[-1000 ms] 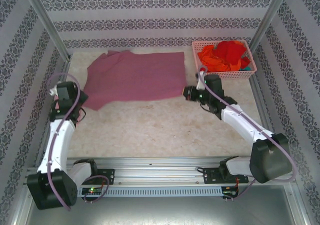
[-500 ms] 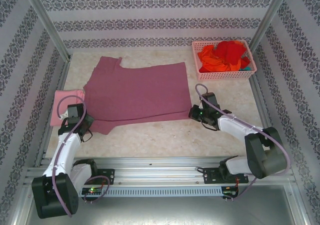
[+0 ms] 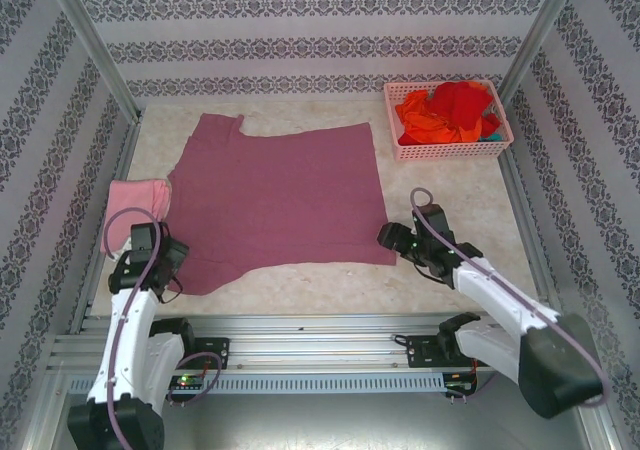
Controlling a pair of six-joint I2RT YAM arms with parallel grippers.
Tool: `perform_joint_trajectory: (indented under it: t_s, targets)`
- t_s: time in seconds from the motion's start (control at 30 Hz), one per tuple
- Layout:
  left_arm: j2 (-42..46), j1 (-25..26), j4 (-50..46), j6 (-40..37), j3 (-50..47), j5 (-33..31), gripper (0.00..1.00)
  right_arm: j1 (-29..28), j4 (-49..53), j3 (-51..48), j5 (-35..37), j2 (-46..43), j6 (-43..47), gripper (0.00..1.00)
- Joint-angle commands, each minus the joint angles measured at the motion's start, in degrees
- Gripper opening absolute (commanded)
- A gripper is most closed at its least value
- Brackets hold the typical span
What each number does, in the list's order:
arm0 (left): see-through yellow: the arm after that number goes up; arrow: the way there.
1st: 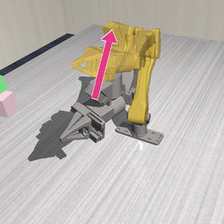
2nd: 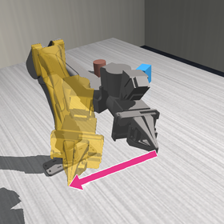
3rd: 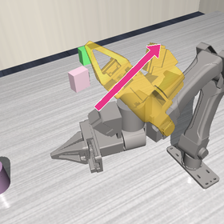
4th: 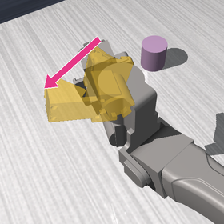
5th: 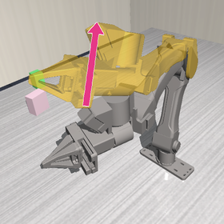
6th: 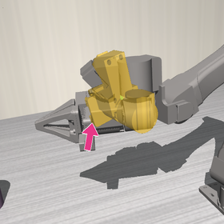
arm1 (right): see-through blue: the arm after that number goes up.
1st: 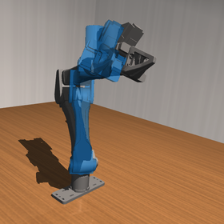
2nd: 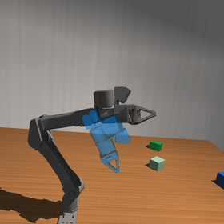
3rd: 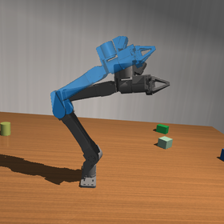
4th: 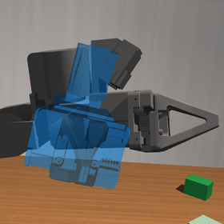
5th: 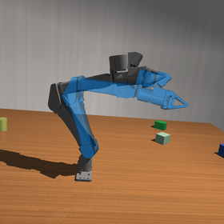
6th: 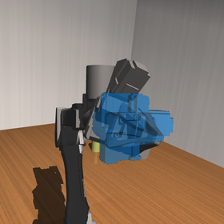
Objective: Fold and stack the t-shirts
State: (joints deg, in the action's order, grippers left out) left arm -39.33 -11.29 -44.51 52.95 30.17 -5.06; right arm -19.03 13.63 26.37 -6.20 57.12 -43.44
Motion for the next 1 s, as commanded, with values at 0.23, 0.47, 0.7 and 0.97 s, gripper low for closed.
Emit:
perform_joint_trajectory:
  t_s: [0.23,0.47,0.7,0.97]
  targets:
    - [-15.11,0.07,13.73,-9.86,8.93,10.29,1.0,-1.69,-2.66,11.2,2.02,6.81,14.68,0.8]
    - [-41.53,2.14,28.95,-9.9,17.01,9.55,1.0,-6.31,-11.02,29.86,3.23,35.91,13.79,0.78]
    - [-58.54,2.33,27.01,-14.48,26.77,2.47,1.0,-6.29,-7.44,46.93,2.15,56.56,7.98,0.76]
    - [-68.59,2.32,26.29,-14.98,32.63,6.14,1.0,-2.22,-4.51,52.79,1.66,63.51,5.17,0.75]
